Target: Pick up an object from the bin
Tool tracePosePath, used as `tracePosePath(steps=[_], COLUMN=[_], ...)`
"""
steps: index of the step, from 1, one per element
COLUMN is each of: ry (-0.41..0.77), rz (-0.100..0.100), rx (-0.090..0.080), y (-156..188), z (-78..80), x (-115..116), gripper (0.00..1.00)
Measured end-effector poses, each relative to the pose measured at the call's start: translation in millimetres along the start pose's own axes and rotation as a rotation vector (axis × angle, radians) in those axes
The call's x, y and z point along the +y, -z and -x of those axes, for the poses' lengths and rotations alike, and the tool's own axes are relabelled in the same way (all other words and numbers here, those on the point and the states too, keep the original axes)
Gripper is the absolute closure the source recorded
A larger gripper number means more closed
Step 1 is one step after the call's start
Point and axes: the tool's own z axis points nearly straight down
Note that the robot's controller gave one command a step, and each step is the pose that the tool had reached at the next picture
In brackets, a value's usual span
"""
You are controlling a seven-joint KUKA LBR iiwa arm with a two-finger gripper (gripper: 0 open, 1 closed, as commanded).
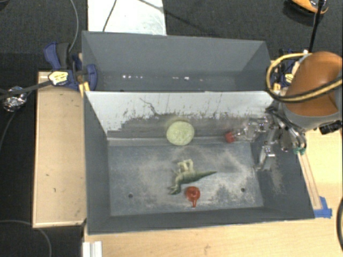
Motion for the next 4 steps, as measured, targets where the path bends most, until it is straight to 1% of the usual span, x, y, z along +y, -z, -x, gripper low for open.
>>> tracePosePath(steps=[1,2,3,4], ry=[0.002,0.050,0.092,0.079], rz=[-0.002,-0.005,-0.001,-0.002], rx=[-0.008,-0.014,-0.011,-0.003], y=[4.7,-23.2,-71.3,-80.2], z=[1.6,-10.7,-9.4,-19.9], x=[0.2,25.0,64.9,87.5], gripper=[0.00,0.00,0.00,0.00])
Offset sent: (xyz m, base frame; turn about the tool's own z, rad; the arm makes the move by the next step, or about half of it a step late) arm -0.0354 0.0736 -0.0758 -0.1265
